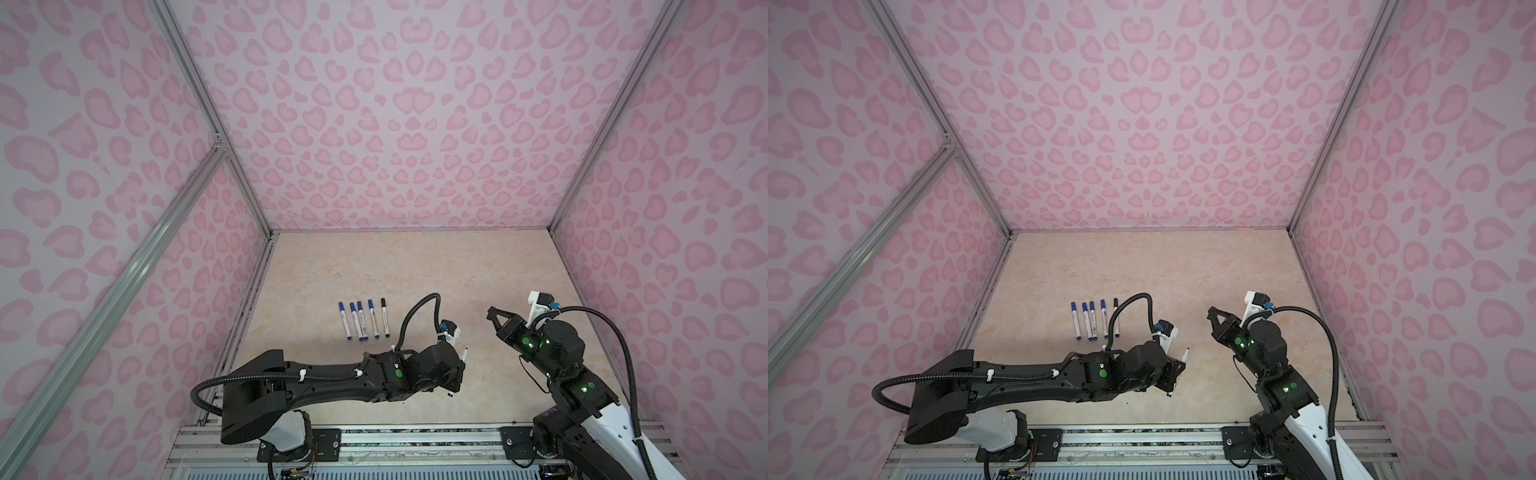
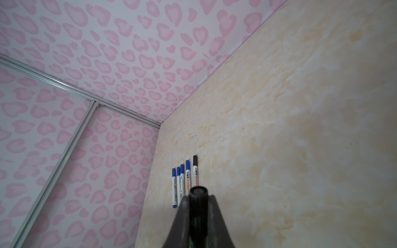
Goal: Insert the pens into the pen caps
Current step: 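Raise the marker with the left gripper while the right brings the cap toward it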
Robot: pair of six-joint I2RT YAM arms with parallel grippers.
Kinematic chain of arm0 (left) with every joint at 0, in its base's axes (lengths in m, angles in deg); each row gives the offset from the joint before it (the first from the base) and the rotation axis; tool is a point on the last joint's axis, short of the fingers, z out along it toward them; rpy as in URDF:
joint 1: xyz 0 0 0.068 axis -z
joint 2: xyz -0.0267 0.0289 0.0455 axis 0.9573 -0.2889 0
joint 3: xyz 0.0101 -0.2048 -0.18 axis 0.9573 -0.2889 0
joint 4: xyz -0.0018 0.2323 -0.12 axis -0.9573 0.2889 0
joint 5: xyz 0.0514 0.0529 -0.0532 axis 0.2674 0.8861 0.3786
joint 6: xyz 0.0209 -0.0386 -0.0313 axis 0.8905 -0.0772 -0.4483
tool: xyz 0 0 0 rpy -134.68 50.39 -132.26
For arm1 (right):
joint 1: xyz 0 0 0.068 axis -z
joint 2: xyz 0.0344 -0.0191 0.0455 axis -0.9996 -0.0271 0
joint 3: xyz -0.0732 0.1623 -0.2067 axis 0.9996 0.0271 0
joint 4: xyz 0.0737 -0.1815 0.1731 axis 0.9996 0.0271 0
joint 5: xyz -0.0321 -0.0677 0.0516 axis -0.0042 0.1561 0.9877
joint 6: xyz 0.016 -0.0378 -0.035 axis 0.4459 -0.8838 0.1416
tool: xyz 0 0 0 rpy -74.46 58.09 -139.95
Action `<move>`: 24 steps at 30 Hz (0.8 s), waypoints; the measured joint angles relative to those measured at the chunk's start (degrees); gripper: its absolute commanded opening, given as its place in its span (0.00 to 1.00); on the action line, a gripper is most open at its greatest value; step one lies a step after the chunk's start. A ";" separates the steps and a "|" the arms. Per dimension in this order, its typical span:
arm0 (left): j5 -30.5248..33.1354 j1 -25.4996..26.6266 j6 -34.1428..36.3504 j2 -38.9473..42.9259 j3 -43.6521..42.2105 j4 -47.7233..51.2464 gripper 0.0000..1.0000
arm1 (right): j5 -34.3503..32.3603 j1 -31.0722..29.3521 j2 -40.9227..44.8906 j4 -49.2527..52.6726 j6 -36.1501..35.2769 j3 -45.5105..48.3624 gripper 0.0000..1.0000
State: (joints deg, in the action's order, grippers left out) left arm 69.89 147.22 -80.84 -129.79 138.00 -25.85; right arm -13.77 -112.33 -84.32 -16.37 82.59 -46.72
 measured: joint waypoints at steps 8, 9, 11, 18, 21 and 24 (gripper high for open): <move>0.61 -3.48 -0.13 3.91 -2.05 0.20 0.03 | -1.07 -10.34 -5.70 -5.79 1.75 1.16 0.03; 0.57 -3.63 -0.11 4.13 -2.14 0.20 0.03 | -1.66 -11.41 -6.29 -6.32 2.01 0.98 0.02; 0.15 -3.69 -0.11 4.66 -2.34 0.22 0.03 | -2.75 -12.57 -7.15 -7.10 2.01 0.66 0.02; 0.46 -4.37 -0.09 6.80 -2.71 0.46 0.03 | -5.38 -15.85 -10.21 -10.21 2.73 0.68 0.01; 0.66 -4.57 -0.02 7.72 -2.93 0.57 0.03 | -5.70 -16.33 -11.45 -11.04 2.91 0.68 0.01; 0.83 -4.81 0.07 8.28 -3.02 0.66 0.03 | -6.23 -16.74 -12.02 -11.93 3.45 0.68 0.01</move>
State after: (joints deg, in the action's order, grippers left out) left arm 70.72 142.42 -80.77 -121.50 134.98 -25.19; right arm -20.00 -129.07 -96.34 -28.30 86.04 -46.04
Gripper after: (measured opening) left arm 0.131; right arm 0.128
